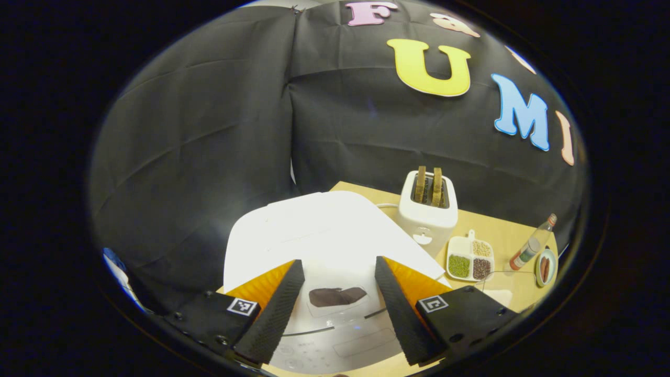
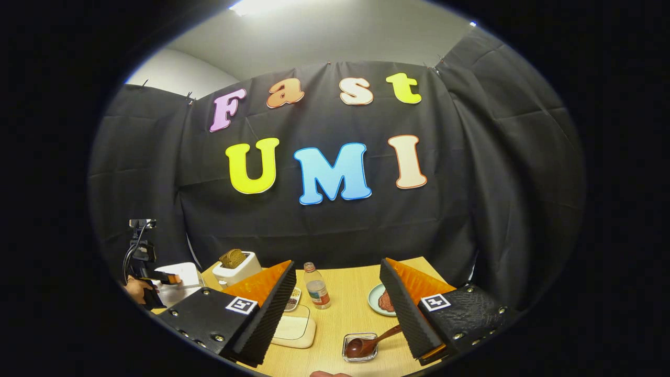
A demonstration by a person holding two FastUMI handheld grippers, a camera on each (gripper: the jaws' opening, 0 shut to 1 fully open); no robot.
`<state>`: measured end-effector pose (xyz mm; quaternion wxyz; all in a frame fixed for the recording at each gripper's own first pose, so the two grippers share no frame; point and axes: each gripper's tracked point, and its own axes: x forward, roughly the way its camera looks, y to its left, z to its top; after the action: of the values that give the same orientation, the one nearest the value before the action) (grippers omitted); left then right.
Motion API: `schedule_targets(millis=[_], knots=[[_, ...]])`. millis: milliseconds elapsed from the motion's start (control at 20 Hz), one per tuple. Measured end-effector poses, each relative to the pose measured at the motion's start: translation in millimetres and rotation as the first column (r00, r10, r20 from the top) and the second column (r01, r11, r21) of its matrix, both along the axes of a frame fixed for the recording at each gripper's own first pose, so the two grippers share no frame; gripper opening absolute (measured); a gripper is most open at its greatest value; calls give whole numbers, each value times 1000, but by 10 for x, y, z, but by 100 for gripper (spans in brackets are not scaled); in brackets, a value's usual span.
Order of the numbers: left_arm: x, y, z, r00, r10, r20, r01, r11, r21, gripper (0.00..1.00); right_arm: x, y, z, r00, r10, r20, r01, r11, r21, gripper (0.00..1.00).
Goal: Close the left gripper, press the button to open the rice cooker; take a wooden spoon from the chopstick holder with the right hand, scoop a spoonful of rice and pour it into the rice cooker, then put the wooden spoon back into the chopstick holder.
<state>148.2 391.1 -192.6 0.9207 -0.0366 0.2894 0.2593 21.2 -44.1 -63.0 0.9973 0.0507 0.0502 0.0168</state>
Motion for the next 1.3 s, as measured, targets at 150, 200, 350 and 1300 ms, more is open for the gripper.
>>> schedule_targets(millis=[150, 200, 350, 1300], knots=[[-13, 1, -105, 1000, -1, -16, 1, 1000, 6, 96, -9, 13, -15, 1000, 3, -2, -3, 1000, -2, 98], [-23, -23, -98, 1000, 0, -16, 0, 1000, 9, 97, -20, 20, -20, 1000, 4, -4, -4, 1000, -3, 98], [-19, -13, -90, 1000, -4, -5, 4, 1000, 10, 96, -41, 29, -38, 1000, 7, -8, -7, 1000, 1, 98], [-279, -2401, 2693, 732, -493, 470, 373, 867, 329, 97, 11, -55, 707, 993, -57, 107, 57, 998, -1, 98]])
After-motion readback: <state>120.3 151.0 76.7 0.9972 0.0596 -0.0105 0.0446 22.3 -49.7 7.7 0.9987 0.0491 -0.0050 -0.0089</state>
